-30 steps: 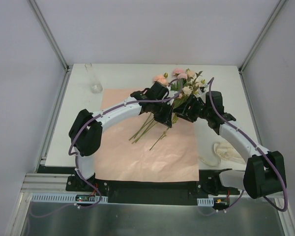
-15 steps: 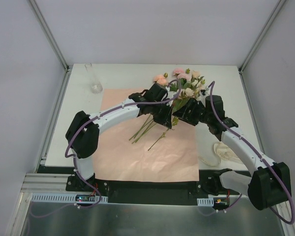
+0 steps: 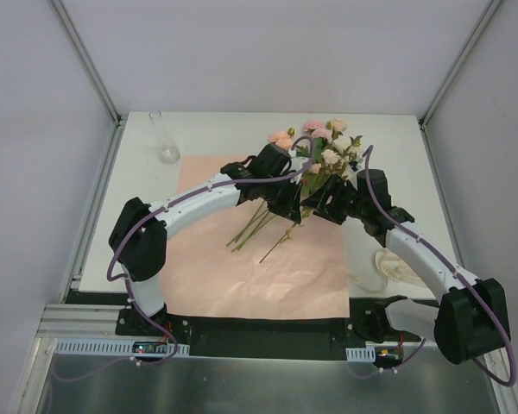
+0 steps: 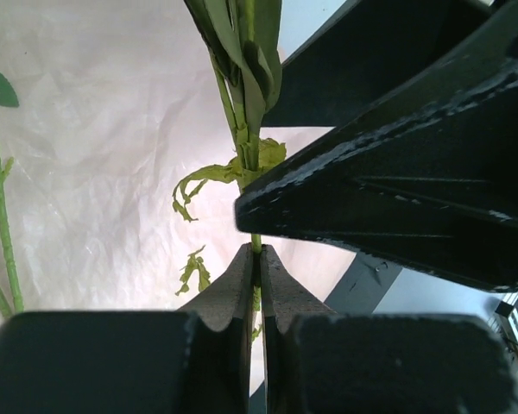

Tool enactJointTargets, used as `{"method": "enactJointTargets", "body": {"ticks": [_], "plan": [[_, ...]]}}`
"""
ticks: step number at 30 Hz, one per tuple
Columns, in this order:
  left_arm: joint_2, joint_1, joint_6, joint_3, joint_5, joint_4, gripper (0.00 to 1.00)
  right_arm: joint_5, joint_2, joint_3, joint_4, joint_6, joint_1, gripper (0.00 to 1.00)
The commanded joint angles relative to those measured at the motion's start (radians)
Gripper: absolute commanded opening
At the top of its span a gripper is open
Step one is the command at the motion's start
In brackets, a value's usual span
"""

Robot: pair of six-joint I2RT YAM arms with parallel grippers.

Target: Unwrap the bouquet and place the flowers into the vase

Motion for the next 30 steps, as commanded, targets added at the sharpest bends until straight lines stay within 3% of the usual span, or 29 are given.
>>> {"method": "enactJointTargets", "body": {"ticks": [1, 4, 7, 10, 12, 13, 14, 19, 21, 25, 30], "plan": [[-0.052, -0.009, -0.013, -0.005, 0.015, 0.032, 0.00, -0.030, 0.035, -0.001, 0.065, 0.047, 0.020, 0.65], [-0.057, -0.010, -0.014, -0.008, 0.017, 0.035, 0.00, -0.039, 0.054, 0.012, 0.116, 0.055, 0.039, 0.60], [-0.067, -0.011, -0.019, -0.018, 0.009, 0.037, 0.00, -0.033, 0.050, 0.017, 0.126, 0.040, 0.050, 0.44], [-0.083, -0.008, -0.022, -0.034, 0.011, 0.038, 0.02, -0.014, 0.037, 0.017, 0.107, -0.009, 0.051, 0.09], [-0.112, -0.005, -0.025, -0.049, 0.014, 0.041, 0.21, 0.001, 0.027, 0.025, 0.074, -0.083, 0.050, 0.00], [-0.127, 0.006, -0.024, -0.073, 0.017, 0.044, 0.27, 0.000, 0.027, 0.028, 0.074, -0.120, 0.051, 0.00], [-0.164, 0.013, -0.024, -0.090, 0.026, 0.058, 0.40, -0.037, 0.026, 0.037, 0.050, -0.160, 0.051, 0.00], [-0.319, 0.116, -0.065, -0.228, 0.156, 0.152, 0.65, -0.166, -0.011, 0.054, 0.004, -0.429, 0.050, 0.00], [-0.386, 0.177, -0.103, -0.264, 0.198, 0.225, 0.72, -0.215, -0.046, 0.037, 0.028, -0.436, 0.059, 0.01], [-0.440, 0.233, -0.165, -0.334, 0.279, 0.358, 0.79, -0.318, -0.077, 0.026, 0.119, -0.425, 0.112, 0.00], [-0.436, 0.234, -0.280, -0.359, 0.310, 0.546, 0.79, -0.356, -0.106, 0.043, 0.125, -0.442, 0.175, 0.00]]}}
